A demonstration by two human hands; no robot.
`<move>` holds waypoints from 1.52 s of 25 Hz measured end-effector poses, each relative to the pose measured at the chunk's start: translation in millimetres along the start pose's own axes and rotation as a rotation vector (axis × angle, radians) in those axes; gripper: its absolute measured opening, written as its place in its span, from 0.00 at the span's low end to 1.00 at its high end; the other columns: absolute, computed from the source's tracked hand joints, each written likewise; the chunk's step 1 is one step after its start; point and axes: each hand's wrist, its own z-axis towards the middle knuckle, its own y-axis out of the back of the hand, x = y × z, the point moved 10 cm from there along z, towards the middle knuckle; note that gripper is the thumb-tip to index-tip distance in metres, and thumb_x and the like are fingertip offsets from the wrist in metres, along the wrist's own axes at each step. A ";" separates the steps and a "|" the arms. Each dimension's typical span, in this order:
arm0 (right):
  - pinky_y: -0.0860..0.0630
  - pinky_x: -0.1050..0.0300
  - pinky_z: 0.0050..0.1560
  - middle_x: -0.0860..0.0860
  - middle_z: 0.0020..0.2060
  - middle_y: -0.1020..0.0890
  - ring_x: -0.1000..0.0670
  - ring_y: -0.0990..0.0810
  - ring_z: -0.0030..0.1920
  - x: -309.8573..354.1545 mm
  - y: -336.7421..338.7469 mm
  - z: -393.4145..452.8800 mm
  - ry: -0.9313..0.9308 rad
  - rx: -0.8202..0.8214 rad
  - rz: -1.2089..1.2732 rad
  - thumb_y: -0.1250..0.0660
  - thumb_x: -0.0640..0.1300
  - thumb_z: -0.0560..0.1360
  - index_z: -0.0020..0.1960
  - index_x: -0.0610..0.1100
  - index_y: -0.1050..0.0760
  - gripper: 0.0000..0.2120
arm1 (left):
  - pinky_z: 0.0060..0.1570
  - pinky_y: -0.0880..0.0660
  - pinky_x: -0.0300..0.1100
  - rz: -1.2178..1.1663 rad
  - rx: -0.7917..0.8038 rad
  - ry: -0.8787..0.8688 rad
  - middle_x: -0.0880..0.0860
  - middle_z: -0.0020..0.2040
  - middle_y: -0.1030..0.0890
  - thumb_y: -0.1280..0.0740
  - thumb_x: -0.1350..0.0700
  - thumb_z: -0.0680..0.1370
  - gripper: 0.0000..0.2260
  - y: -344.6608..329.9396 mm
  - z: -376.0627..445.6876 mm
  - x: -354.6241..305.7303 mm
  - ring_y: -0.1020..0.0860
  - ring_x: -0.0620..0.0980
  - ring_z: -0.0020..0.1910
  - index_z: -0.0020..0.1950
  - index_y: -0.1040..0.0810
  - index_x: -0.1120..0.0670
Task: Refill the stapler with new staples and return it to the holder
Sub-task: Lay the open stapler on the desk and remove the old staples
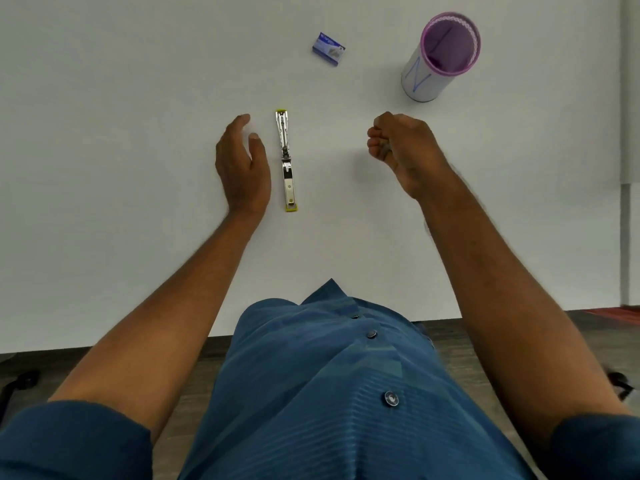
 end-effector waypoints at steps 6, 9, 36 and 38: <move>0.17 0.58 0.48 0.46 0.38 0.19 0.53 0.19 0.37 93.2 48.9 2.1 0.299 -0.135 -0.307 0.35 0.35 0.76 0.44 0.41 0.20 0.06 | 0.72 0.33 0.53 -0.054 -0.008 -0.322 0.53 0.70 0.24 0.37 0.55 0.79 0.19 -43.2 -5.5 -114.7 0.28 0.53 0.71 0.70 0.25 0.57; 0.17 0.60 0.50 0.51 0.40 0.16 0.56 0.18 0.39 134.0 75.8 13.8 0.416 -0.328 -0.609 0.33 0.36 0.73 0.46 0.45 0.17 0.07 | 0.71 0.31 0.51 -0.079 0.208 -0.357 0.53 0.73 0.27 0.32 0.49 0.78 0.26 -103.9 -3.7 -156.9 0.30 0.53 0.72 0.74 0.30 0.56; 0.20 0.55 0.61 0.45 0.58 0.15 0.47 0.17 0.57 166.0 55.0 42.4 0.609 -0.361 -1.157 0.37 0.41 0.82 0.63 0.43 0.19 0.12 | 0.68 0.27 0.49 0.049 0.541 -0.390 0.55 0.76 0.30 0.24 0.40 0.72 0.44 -215.4 25.8 -194.8 0.28 0.55 0.72 0.80 0.40 0.55; 0.21 0.60 0.58 0.47 0.57 0.15 0.50 0.18 0.56 165.9 56.5 25.9 0.651 -0.409 -1.096 0.36 0.42 0.82 0.61 0.44 0.18 0.11 | 0.69 0.29 0.49 0.056 0.490 -0.387 0.53 0.77 0.31 0.26 0.41 0.73 0.41 -185.9 21.4 -182.3 0.30 0.53 0.74 0.80 0.39 0.53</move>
